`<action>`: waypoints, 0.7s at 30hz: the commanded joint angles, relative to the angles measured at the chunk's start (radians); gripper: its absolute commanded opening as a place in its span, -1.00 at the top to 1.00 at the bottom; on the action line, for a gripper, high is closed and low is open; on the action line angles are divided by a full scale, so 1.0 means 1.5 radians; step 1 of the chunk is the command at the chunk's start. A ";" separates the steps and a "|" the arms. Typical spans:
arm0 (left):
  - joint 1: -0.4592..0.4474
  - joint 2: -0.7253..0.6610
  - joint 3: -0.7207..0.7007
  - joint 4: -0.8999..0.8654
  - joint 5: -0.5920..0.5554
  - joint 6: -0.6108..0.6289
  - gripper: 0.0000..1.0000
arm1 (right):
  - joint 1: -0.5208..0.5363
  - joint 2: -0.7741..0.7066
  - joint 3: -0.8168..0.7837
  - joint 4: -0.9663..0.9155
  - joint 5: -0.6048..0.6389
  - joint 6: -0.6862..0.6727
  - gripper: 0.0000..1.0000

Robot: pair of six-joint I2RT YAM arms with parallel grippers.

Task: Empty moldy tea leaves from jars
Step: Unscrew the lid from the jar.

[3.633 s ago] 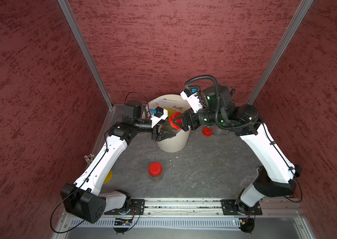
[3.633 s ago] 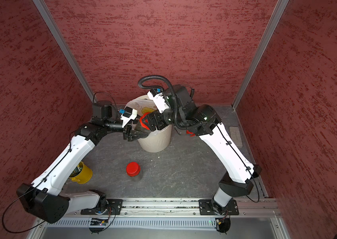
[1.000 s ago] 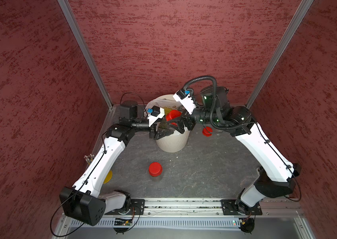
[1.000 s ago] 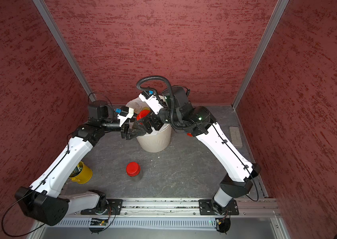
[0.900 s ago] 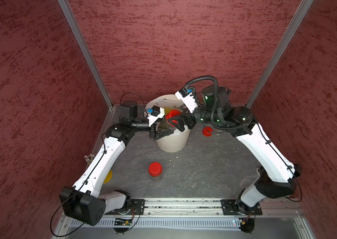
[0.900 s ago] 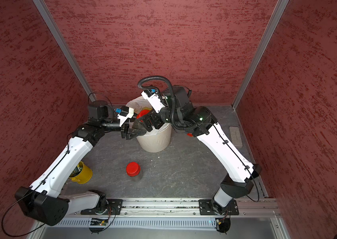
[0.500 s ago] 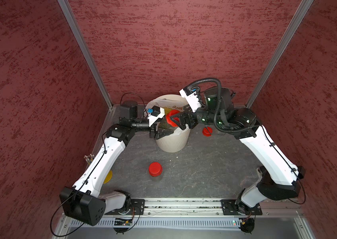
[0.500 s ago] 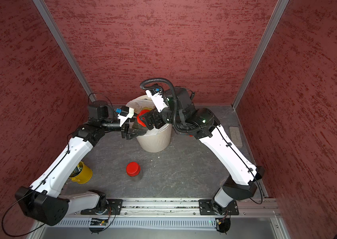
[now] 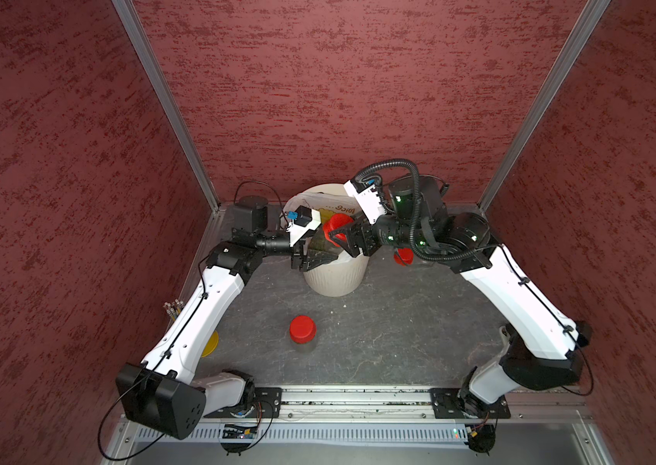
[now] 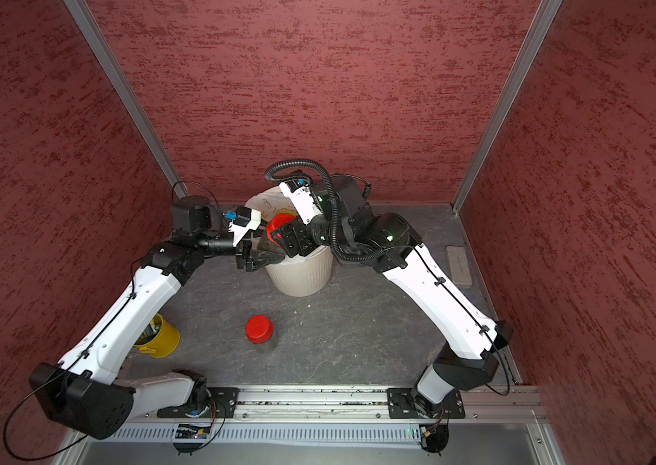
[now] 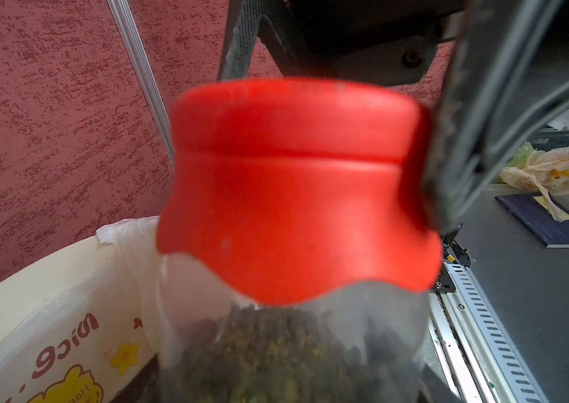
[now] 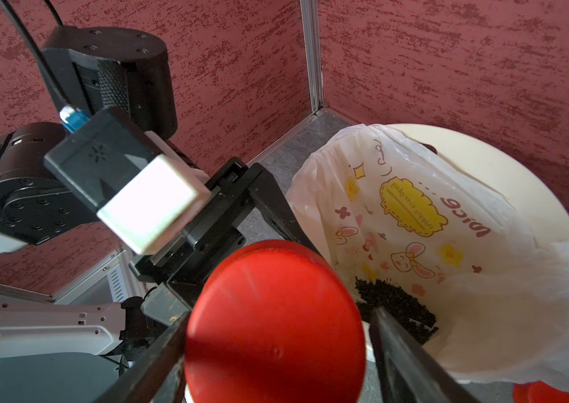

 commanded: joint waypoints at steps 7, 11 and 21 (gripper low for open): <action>0.003 -0.014 -0.001 0.012 0.006 0.000 -0.30 | 0.005 -0.010 -0.007 0.008 -0.009 -0.010 -0.32; 0.003 -0.016 0.000 0.008 0.007 0.001 -0.30 | 0.005 -0.008 -0.006 0.007 -0.021 -0.021 -0.13; 0.003 -0.019 -0.001 0.009 0.020 -0.002 -0.31 | 0.004 -0.020 -0.020 0.022 -0.083 -0.171 0.08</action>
